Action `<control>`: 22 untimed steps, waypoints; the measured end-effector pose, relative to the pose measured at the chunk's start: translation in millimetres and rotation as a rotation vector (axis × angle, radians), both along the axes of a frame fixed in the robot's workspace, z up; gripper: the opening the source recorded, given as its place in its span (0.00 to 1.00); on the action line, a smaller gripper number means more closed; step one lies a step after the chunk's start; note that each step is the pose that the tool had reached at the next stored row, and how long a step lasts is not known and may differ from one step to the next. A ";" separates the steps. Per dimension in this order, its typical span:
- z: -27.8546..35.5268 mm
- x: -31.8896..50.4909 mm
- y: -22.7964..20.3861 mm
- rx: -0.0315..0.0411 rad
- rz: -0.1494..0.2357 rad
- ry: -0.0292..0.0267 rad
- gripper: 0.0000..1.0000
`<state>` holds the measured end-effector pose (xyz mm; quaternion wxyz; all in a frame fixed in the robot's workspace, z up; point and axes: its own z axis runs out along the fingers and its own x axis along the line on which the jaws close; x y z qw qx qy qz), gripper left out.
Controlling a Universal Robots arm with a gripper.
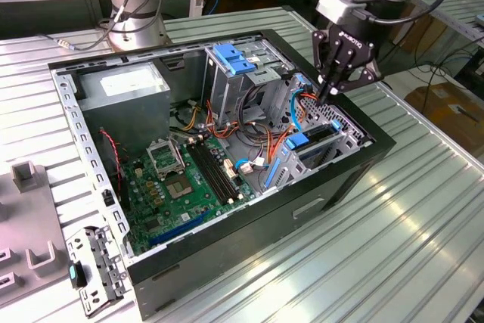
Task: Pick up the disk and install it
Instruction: 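Insert the first disk wire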
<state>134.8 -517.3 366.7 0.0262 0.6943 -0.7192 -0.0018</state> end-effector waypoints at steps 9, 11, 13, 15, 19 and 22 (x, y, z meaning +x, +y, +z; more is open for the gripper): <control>-2.8 -4.5 -17.6 0.0057 -0.010 -0.0190 0.17; -4.2 -8.7 -19.5 0.0068 -0.007 -0.0193 0.17; -4.8 -13.4 -19.8 0.0063 -0.006 -0.0193 0.17; -5.6 -20.5 -20.2 0.0065 -0.006 -0.0193 0.17; -6.0 -27.4 -20.6 0.0066 -0.006 -0.0193 0.17; -5.9 -27.4 -20.6 0.0065 -0.006 -0.0193 0.17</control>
